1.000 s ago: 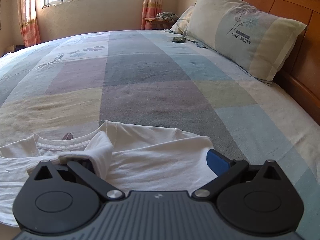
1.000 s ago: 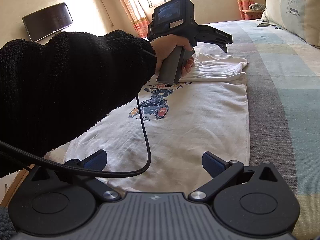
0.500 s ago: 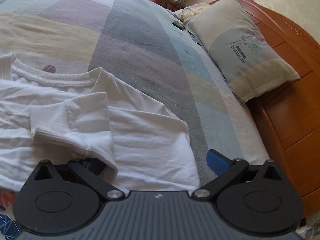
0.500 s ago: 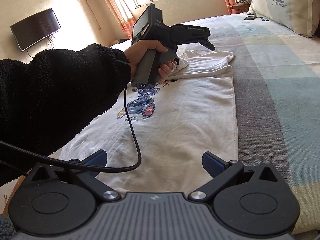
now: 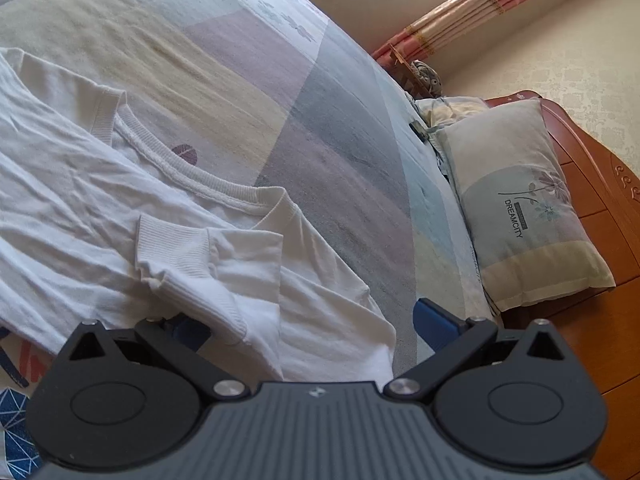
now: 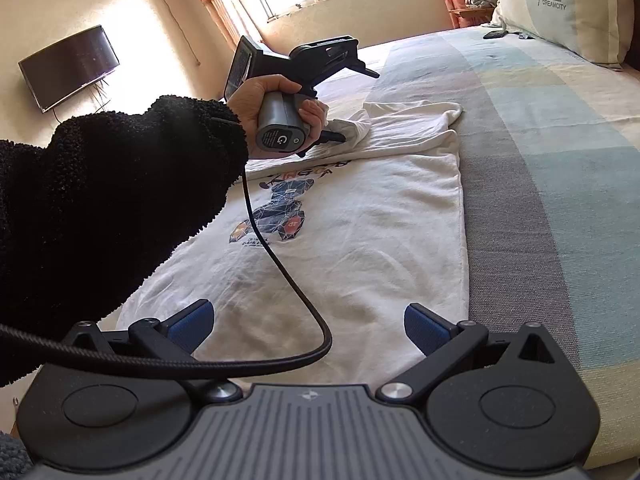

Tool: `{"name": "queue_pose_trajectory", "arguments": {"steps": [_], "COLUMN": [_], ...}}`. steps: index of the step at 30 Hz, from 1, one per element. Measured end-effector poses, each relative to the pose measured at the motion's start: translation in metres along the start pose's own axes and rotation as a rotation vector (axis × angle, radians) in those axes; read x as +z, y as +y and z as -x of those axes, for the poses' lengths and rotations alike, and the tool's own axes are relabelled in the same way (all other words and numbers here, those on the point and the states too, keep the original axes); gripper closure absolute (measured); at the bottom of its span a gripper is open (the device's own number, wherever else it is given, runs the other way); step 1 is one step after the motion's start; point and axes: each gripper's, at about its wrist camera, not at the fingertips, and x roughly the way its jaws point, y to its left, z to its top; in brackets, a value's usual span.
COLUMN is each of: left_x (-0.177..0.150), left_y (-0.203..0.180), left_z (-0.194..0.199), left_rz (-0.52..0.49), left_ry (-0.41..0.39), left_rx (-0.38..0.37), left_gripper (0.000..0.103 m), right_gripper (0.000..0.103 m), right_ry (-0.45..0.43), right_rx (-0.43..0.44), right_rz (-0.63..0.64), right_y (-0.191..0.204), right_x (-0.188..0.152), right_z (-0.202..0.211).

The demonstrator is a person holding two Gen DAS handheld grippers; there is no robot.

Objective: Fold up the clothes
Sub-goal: 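Lift the open left tool away from the folded sleeve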

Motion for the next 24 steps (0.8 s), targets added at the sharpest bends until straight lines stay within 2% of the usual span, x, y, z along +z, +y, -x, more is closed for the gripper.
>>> {"name": "queue_pose_trajectory", "arguments": {"steps": [2, 4, 6, 9, 10, 12, 16, 20, 24], "left_x": [-0.003, -0.013, -0.024, -0.044, -0.049, -0.053, -0.045, -0.029, -0.013], "left_y": [-0.013, -0.031, -0.046, -0.068, -0.072, -0.074, -0.068, -0.052, -0.031], "left_z": [-0.001, -0.001, -0.005, -0.007, -0.006, 0.001, 0.031, 0.069, 0.114], "left_rz": [-0.095, -0.251, -0.389, -0.594, -0.637, -0.67, -0.654, -0.658, -0.617], "left_ry": [0.006, 0.04, 0.138, 0.263, 0.28, 0.282, 0.231, 0.166, 0.092], "left_rx": [-0.024, -0.054, -0.1, -0.104, -0.096, -0.09, -0.075, -0.021, 0.054], "left_gripper": [0.001, 0.001, 0.001, 0.001, 0.001, 0.001, 0.001, 0.001, 0.001], "right_gripper": [0.0, 0.0, 0.0, 0.0, 0.0, 0.0, 0.0, 0.0, 0.0], "right_ry": [0.001, 0.002, 0.007, 0.013, 0.013, 0.013, 0.005, -0.007, -0.037], "right_rx": [-0.002, -0.002, -0.001, -0.004, -0.006, -0.01, -0.022, -0.035, -0.03], "right_rz": [0.007, 0.008, 0.001, -0.002, -0.001, 0.001, 0.006, 0.009, 0.006], "right_y": [0.001, 0.001, 0.0, 0.0, 0.0, 0.001, 0.003, 0.006, 0.009], "right_x": [0.0, 0.0, 0.0, -0.001, -0.001, -0.001, -0.002, -0.003, -0.002], "right_z": [0.0, 0.0, -0.001, -0.002, -0.002, -0.002, 0.001, 0.006, 0.014]}}
